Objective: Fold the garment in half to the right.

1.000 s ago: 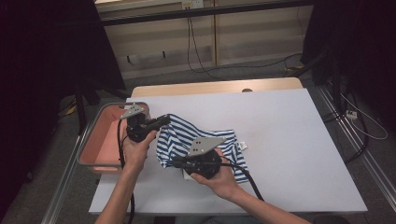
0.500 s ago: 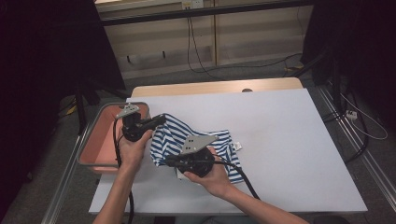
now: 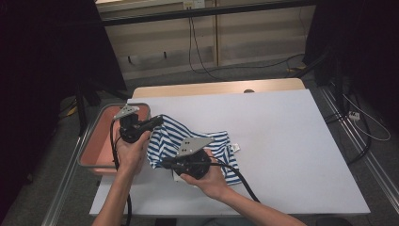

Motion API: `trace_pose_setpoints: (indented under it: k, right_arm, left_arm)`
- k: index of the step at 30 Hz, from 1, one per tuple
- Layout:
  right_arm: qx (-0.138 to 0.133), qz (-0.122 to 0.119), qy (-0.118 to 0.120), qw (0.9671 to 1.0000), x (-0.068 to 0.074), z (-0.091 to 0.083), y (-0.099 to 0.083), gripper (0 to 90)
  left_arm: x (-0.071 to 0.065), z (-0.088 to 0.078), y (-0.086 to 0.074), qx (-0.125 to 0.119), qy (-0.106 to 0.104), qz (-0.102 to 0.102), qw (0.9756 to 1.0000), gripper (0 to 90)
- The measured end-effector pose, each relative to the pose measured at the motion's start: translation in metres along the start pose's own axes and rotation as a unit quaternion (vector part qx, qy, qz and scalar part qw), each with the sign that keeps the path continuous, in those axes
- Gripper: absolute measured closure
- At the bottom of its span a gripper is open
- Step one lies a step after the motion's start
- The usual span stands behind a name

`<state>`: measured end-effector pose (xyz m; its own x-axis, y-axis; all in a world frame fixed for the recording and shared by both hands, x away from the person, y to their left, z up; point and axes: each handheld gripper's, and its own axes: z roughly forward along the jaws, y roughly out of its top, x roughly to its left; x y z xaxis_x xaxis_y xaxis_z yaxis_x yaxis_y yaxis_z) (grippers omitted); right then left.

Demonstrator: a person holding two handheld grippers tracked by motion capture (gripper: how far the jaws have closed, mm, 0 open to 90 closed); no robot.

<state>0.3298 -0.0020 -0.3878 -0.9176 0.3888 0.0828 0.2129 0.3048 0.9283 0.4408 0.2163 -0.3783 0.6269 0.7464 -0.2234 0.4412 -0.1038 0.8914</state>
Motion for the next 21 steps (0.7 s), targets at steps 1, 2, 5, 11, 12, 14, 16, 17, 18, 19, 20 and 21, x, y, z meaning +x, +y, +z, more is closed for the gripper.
trace_pose_setpoints:
  k: [1,2,5,11,12,14,16,17,18,19,20,21]
  right_arm:
    - [0.002,0.000,-0.002,1.0000,0.000,0.000,-0.001,84.7]
    - [0.003,0.002,-0.002,1.0000,0.000,0.000,-0.002,84.7]
    - [0.007,0.006,-0.004,1.0000,-0.001,-0.002,-0.006,84.7]
    - [0.013,0.012,-0.006,0.9998,-0.001,-0.007,-0.009,84.6]
    - [0.014,0.011,-0.006,0.9998,-0.001,-0.008,-0.009,84.6]
    - [0.017,0.009,-0.007,0.9998,-0.001,-0.009,-0.010,84.6]
    - [0.018,0.008,-0.008,0.9998,-0.001,-0.010,-0.011,84.6]
    - [0.019,0.008,-0.008,0.9998,-0.001,-0.011,-0.012,84.6]
    - [0.020,0.007,-0.008,0.9997,0.000,-0.011,-0.012,84.6]
    - [0.021,0.006,-0.008,0.9997,0.000,-0.012,-0.013,84.6]
    - [0.021,0.006,-0.008,0.9997,-0.001,-0.012,-0.013,84.6]
    - [0.022,0.006,-0.008,0.9997,-0.001,-0.013,-0.013,84.6]
  left_arm:
    - [-0.001,0.002,-0.001,0.001,0.001,-0.001,1.0000,86.0]
    - [-0.001,0.003,-0.001,0.007,0.002,0.002,1.0000,86.0]
    - [-0.004,0.007,-0.003,0.013,0.002,0.006,0.9999,85.9]
    - [-0.010,0.015,-0.005,0.019,-0.004,0.011,0.9998,85.9]
    - [-0.011,0.015,-0.005,0.019,-0.005,0.012,0.9997,86.0]
    - [-0.013,0.016,-0.005,0.021,-0.007,0.015,0.9996,86.0]
    - [-0.015,0.018,-0.005,0.022,-0.010,0.017,0.9996,85.9]
    - [-0.016,0.018,-0.005,0.023,-0.011,0.017,0.9995,85.9]
    - [-0.017,0.019,-0.005,0.022,-0.013,0.017,0.9995,86.0]
    - [-0.017,0.020,-0.005,0.022,-0.013,0.015,0.9996,85.9]
    - [-0.018,0.022,-0.005,0.024,-0.014,0.018,0.9995,85.9]
    - [-0.019,0.022,-0.005,0.023,-0.015,0.017,0.9995,86.0]
